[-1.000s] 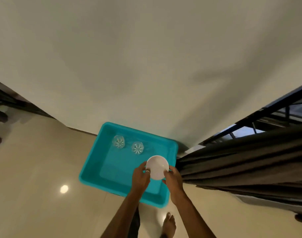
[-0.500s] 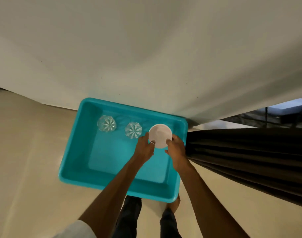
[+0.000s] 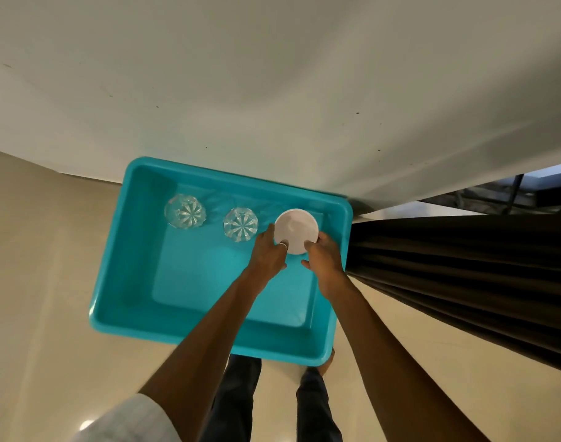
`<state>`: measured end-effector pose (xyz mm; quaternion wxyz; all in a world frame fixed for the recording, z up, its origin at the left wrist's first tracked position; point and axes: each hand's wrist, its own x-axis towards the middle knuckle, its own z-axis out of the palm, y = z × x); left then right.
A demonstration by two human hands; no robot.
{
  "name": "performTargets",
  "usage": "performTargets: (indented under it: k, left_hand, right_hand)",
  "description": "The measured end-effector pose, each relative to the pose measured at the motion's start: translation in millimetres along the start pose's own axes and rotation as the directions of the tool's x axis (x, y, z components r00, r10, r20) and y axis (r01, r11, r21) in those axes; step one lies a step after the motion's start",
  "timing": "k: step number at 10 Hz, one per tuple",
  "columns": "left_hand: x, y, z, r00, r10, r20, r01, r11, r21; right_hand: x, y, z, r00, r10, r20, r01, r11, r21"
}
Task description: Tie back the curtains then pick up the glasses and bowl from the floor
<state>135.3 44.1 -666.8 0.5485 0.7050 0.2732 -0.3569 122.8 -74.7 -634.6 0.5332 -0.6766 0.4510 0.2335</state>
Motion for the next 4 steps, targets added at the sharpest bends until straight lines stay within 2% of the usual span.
performTargets:
  k: [3, 4]
  left_hand:
    - [-21, 3, -2, 0.995, -0.048, -0.086, 0.056, 0.994, 0.092]
    - [-37, -1, -3, 0.993, -0.052, -0.109, 0.064, 0.992, 0.109]
  right_hand:
    - [-25, -9, -8, 0.998, 0.049, -0.038, -0.049, 0.999, -0.013]
    - [-43, -10, -13, 0.999, 0.043, -0.009, -0.043, 0.999, -0.027]
